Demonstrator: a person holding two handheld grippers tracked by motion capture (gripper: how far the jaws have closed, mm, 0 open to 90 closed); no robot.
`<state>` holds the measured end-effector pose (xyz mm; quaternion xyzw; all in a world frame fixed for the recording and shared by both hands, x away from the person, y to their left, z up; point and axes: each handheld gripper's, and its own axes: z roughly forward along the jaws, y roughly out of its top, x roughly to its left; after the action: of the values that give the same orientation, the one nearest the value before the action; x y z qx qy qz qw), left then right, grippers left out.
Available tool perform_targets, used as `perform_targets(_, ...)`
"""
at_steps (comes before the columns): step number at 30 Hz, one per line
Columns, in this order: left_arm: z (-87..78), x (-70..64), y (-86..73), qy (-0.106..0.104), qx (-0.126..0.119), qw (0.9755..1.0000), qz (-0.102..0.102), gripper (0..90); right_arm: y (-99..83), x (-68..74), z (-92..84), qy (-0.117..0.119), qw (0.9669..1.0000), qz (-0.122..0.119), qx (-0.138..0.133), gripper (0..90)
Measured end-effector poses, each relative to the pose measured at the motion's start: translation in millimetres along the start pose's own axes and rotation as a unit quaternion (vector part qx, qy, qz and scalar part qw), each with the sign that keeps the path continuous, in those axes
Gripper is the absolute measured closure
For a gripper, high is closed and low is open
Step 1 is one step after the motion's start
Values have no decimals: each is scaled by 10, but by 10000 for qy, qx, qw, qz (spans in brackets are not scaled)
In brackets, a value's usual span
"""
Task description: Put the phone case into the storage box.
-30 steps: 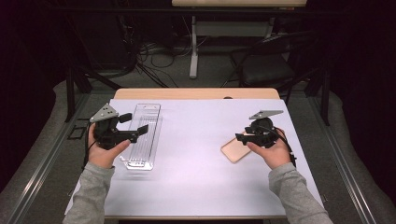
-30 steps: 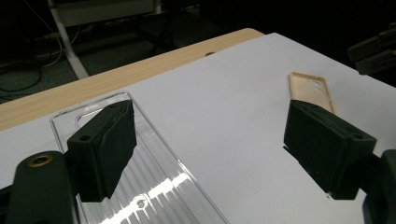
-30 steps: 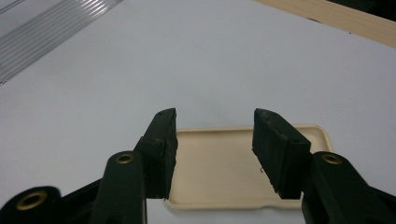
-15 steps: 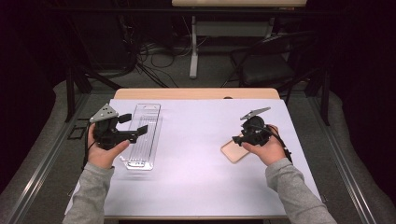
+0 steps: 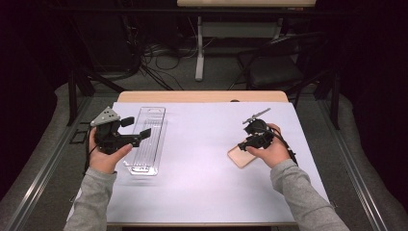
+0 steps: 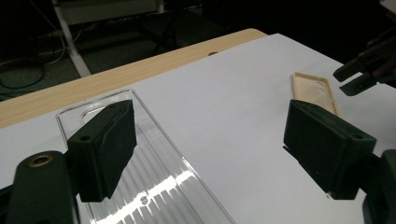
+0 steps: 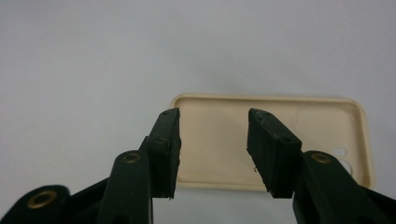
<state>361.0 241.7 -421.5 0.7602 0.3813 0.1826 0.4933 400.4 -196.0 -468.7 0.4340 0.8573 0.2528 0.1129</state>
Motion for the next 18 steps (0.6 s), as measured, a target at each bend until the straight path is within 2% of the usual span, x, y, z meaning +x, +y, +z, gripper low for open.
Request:
perform_targets(6,5,10,-7,6,23,10000,-26,173,-5,66,133,58,9991,40,429,595)
perform_targets(9,4,16,-10,16,24,10000,-37,173,-9,103,198,87,9986,5,515,619)
perform_targets(11,2,17,-10,22,14,10000,-40,173,-6,132,228,106,9975,-11,701,610)
perform_targets(16,1,23,-12,35,18,10000,-49,174,-15,186,316,78,9965,-91,832,586)
perform_targets(18,-1,28,-14,32,13,10000,-60,177,-17,213,340,-10,9959,-101,904,587)
